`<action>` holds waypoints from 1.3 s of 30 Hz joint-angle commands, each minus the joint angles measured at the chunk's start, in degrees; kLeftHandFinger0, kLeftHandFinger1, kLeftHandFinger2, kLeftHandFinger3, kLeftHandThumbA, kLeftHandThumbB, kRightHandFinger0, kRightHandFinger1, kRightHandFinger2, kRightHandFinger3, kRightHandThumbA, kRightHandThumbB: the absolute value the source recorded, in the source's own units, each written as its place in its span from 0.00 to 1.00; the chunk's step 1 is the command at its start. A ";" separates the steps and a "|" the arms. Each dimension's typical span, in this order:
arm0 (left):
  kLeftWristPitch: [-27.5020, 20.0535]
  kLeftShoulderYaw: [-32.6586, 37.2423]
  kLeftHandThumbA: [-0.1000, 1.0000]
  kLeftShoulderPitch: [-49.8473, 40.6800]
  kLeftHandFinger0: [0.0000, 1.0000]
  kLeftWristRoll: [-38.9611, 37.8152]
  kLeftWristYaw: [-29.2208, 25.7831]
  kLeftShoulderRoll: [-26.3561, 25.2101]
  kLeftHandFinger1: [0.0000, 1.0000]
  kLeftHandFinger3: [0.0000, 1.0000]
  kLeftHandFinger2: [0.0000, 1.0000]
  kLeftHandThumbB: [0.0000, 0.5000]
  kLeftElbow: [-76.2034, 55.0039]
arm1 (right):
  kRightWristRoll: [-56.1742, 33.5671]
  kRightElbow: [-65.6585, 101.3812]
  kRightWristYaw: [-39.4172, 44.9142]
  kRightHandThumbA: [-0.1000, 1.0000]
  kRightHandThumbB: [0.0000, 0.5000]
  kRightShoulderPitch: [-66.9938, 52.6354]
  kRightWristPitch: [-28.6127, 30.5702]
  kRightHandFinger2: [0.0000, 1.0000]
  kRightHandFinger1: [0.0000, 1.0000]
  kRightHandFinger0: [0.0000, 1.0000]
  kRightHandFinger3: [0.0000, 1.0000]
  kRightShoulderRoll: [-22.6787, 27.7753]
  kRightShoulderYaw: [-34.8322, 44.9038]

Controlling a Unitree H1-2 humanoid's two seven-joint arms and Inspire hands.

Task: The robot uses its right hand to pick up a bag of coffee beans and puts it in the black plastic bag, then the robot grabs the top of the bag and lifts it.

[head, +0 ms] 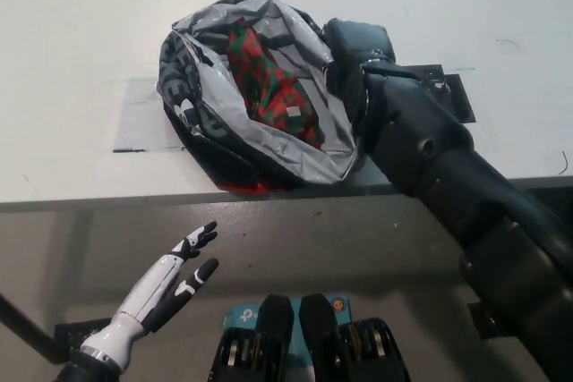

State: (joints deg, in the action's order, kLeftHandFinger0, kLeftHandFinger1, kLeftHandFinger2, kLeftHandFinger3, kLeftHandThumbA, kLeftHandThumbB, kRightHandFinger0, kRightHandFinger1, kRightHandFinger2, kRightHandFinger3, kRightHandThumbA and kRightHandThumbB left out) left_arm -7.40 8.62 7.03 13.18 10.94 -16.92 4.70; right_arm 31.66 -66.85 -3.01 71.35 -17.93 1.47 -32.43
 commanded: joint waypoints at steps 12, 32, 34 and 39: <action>-1.61 -0.21 1.00 1.83 1.00 -0.13 0.58 -1.23 1.00 1.00 1.00 0.36 -0.33 | -8.25 15.34 3.18 0.35 0.09 4.19 -2.36 0.51 0.33 0.12 0.36 3.57 15.77; -1.21 -0.42 1.00 2.69 1.00 -0.69 0.69 -0.98 1.00 1.00 1.00 0.40 -0.10 | -41.71 11.13 10.07 0.39 0.00 12.62 -9.00 0.50 0.06 0.00 0.55 -0.30 53.63; -0.94 -0.40 1.00 2.72 1.00 -0.72 0.84 -1.05 1.00 1.00 1.00 0.42 -0.20 | -43.23 10.69 10.15 0.40 0.00 13.51 -9.00 0.49 0.04 0.00 0.54 -0.60 54.88; -1.60 -0.20 1.00 2.77 1.00 -0.52 0.89 -1.21 1.00 1.00 1.00 0.33 -0.09 | -44.58 10.51 10.40 0.46 0.00 15.12 -9.00 0.49 0.07 0.00 0.52 -1.44 56.38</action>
State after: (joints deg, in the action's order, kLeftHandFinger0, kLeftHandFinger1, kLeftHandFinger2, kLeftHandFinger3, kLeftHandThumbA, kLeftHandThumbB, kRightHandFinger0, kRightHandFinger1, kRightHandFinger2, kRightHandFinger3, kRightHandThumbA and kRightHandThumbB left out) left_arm -7.33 8.62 7.63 13.17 10.94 -16.89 6.17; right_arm 0.56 -58.13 4.71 73.07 -25.84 1.67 19.30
